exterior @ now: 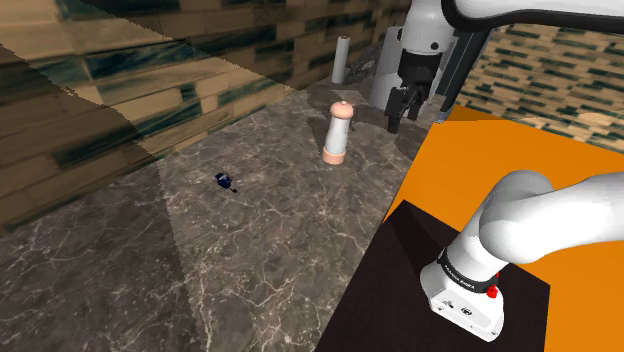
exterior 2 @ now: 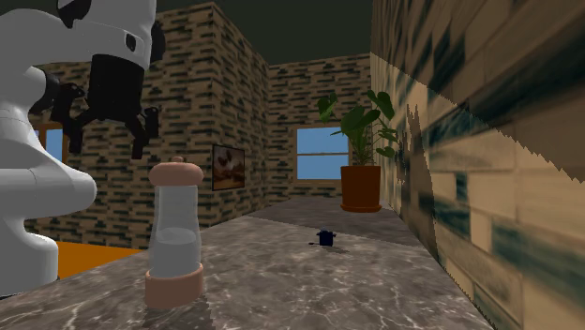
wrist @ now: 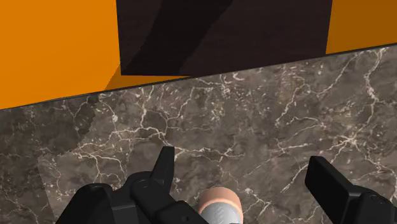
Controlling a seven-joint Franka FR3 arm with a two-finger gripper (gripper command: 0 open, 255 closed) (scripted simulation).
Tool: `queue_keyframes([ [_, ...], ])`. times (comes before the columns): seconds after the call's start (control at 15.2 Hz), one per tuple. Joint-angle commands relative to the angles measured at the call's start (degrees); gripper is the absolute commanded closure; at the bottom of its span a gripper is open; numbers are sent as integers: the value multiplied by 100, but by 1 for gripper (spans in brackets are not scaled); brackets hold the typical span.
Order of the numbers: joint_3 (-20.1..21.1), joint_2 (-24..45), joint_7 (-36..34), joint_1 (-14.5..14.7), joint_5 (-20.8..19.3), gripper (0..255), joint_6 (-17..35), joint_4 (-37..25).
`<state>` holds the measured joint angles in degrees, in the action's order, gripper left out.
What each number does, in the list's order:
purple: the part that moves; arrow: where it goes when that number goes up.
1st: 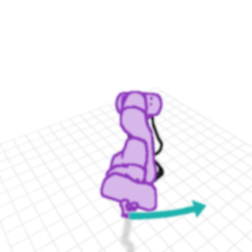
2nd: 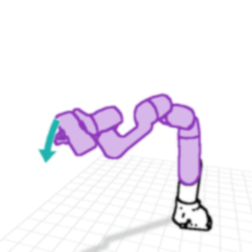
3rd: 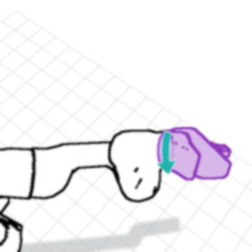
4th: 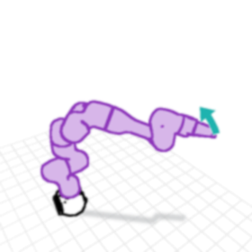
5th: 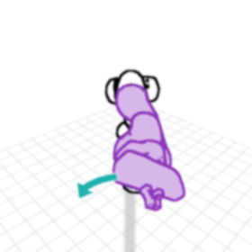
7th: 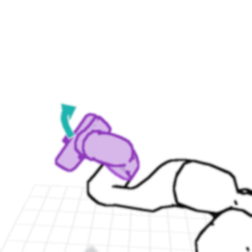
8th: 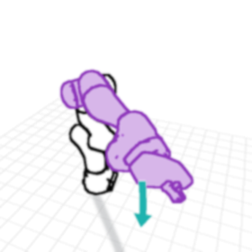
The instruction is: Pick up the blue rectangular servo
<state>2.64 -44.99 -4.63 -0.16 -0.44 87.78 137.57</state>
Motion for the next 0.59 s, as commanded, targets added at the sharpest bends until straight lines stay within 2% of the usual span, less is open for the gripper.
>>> queue_keyframes([
  [0.0, 0, 0, 0, 0, 0, 0, 0, 0],
  [0.53, 667, 1432, -600, 236, 334, 0, 827, -584],
])
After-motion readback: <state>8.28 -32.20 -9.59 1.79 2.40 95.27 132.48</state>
